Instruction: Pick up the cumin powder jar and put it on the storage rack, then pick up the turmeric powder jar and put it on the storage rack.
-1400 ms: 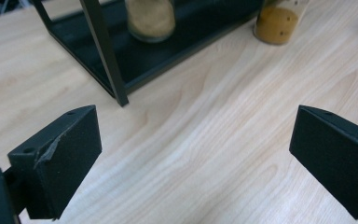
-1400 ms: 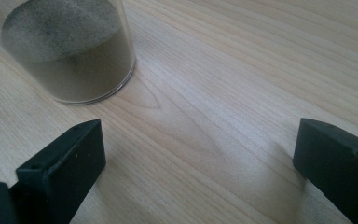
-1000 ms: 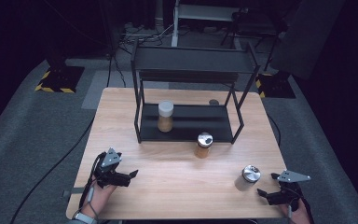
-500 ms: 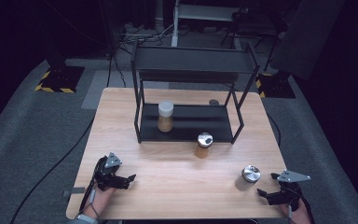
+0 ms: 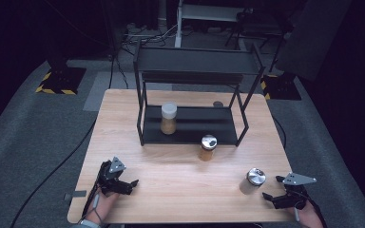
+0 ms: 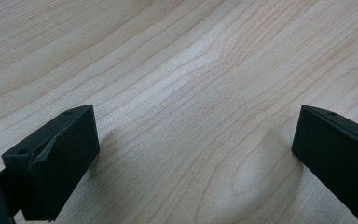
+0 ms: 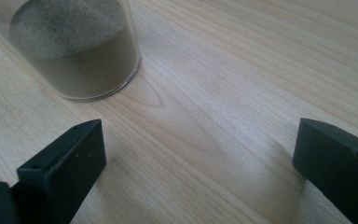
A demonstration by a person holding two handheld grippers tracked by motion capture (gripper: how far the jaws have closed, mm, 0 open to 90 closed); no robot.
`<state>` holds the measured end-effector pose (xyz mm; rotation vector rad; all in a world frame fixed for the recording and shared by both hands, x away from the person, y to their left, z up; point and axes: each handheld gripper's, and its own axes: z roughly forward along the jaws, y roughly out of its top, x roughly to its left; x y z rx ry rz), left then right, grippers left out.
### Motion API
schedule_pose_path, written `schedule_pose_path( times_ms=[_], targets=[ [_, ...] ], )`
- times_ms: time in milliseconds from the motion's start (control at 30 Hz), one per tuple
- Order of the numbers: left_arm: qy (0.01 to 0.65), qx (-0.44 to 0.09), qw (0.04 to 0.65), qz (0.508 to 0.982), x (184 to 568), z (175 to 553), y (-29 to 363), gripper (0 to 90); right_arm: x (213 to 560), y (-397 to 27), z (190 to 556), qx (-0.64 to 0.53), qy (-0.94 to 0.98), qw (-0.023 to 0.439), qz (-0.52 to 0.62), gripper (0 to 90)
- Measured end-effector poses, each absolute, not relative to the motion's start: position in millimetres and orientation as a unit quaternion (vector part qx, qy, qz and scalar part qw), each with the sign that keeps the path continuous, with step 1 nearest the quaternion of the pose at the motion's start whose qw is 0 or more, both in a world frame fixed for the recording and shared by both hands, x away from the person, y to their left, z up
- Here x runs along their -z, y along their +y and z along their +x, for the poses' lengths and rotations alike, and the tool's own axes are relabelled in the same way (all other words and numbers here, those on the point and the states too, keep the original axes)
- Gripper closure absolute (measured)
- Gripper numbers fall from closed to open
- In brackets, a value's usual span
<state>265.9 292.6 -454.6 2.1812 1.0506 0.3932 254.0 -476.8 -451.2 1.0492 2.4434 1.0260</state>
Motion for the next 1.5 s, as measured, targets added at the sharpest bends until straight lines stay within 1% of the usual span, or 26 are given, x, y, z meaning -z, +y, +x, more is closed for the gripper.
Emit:
schedule_pose_path(
  times_ms=[67,200,367,467,567,633,733,1000,1500],
  targets=[
    [0.403,-0.151,0.338,0.837,455,266,293,0.1,449,-482,257,-0.368,0.842,0.133,0.371,3.5],
    [0.402,-0.151,0.338,0.838,455,265,293,0.1,433,-485,245,-0.398,0.825,0.165,0.366,3.5],
    [0.401,-0.151,0.338,0.838,455,265,294,0.1,389,-481,235,-0.439,0.81,0.194,0.336,3.5],
    [0.399,-0.151,0.338,0.839,455,265,294,0.1,355,-468,233,-0.452,0.811,0.211,0.307,3.4],
    [0.398,-0.15,0.339,0.839,455,264,294,0.1,326,-454,237,-0.461,0.812,0.217,0.285,3.5],
    [0.399,-0.15,0.339,0.839,455,264,294,0.0,312,-445,239,-0.462,0.813,0.226,0.274,3.5],
    [0.401,-0.151,0.337,0.838,455,263,293,0.0,298,-434,246,-0.462,0.815,0.227,0.265,3.5],
    [0.402,-0.151,0.337,0.838,455,262,293,0.0,280,-409,264,-0.457,0.824,0.22,0.252,3.5],
    [0.401,-0.151,0.337,0.838,455,262,293,0.0,271,-371,292,-0.447,0.835,0.202,0.249,3.5]
  ],
)
